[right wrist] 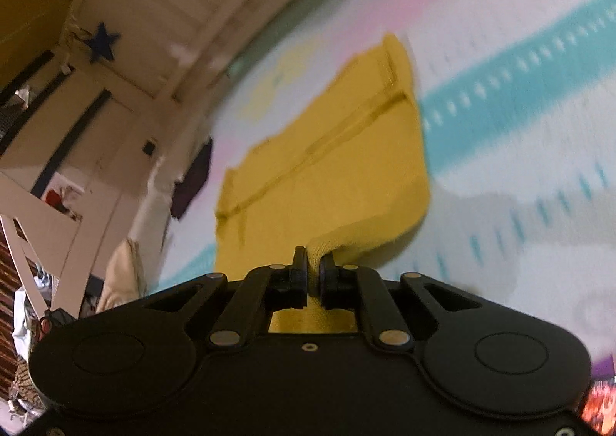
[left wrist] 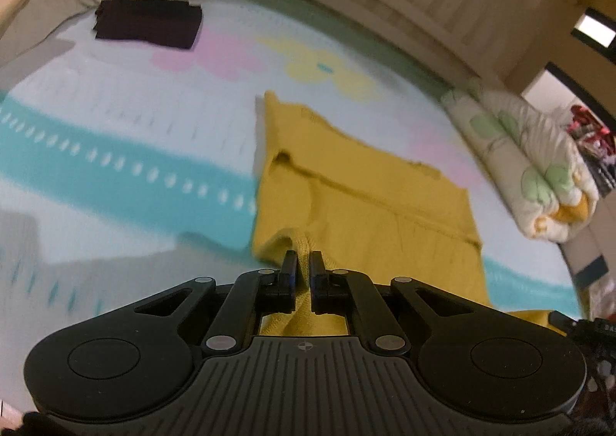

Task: Fold small clothes

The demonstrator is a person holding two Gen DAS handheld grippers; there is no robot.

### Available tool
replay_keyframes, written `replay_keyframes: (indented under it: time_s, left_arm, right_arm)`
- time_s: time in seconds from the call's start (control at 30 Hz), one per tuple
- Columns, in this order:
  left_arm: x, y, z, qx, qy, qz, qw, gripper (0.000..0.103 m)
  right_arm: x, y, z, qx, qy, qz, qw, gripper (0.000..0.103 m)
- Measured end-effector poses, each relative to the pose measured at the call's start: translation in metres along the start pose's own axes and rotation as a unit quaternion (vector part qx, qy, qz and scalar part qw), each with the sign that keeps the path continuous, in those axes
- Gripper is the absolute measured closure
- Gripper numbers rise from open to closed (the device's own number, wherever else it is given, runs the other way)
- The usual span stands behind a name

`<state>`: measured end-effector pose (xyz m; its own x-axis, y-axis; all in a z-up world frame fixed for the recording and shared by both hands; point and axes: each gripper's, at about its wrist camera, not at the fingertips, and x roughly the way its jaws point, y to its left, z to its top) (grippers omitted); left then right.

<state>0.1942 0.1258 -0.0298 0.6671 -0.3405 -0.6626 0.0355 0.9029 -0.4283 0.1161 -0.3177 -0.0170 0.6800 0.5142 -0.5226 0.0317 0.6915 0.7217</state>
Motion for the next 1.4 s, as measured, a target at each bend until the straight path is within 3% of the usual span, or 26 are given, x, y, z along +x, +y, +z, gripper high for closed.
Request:
replay_keyframes:
  time_s: [0.2,0.5,0.7,0.93,1.07,1.13,1.2,1.27,1.4]
  left_arm:
    - [0.020,-0.013,0.050,0.005,-0.014,0.000,0.9999,0.097]
    - [0.083,-0.029,0.115,0.014,-0.015,0.013,0.9997,0.097]
    - [0.134,-0.021,0.136,0.005,0.004,0.041,0.9992,0.098]
    - [0.174,-0.001,0.137,-0.013,0.019,0.067,0.9975,0.098]
    - [0.181,0.008,0.140,-0.018,0.009,0.063,0.9978,0.096]
    - [0.182,0.012,0.144,-0.017,0.006,0.057,0.9982,0.091]
    - [0.178,0.012,0.145,-0.012,0.000,0.062,0.9980,0.075]
    - [0.173,0.008,0.143,0.005,-0.005,0.058,0.9983,0.074]
    - [0.170,-0.004,0.131,0.046,0.029,0.037,0.9978,0.074]
  right_arm:
    - [0.016,0.008,0.043,0.003,-0.023,-0.005,1.000,0.089]
    - [0.063,0.001,0.118,-0.001,-0.026,-0.038,0.999,0.089]
    - [0.112,-0.015,0.152,-0.006,0.000,-0.071,0.997,0.089]
    - [0.162,-0.032,0.168,-0.016,0.036,-0.108,0.993,0.088]
    - [0.172,-0.040,0.168,-0.015,0.037,-0.120,0.992,0.083]
    - [0.173,-0.044,0.167,-0.010,0.033,-0.124,0.992,0.075]
    - [0.170,-0.044,0.167,-0.018,0.022,-0.130,0.991,0.049]
    - [0.161,-0.037,0.167,-0.044,0.004,-0.137,0.990,0.036]
    - [0.144,-0.028,0.170,-0.064,0.003,-0.115,0.991,0.035]
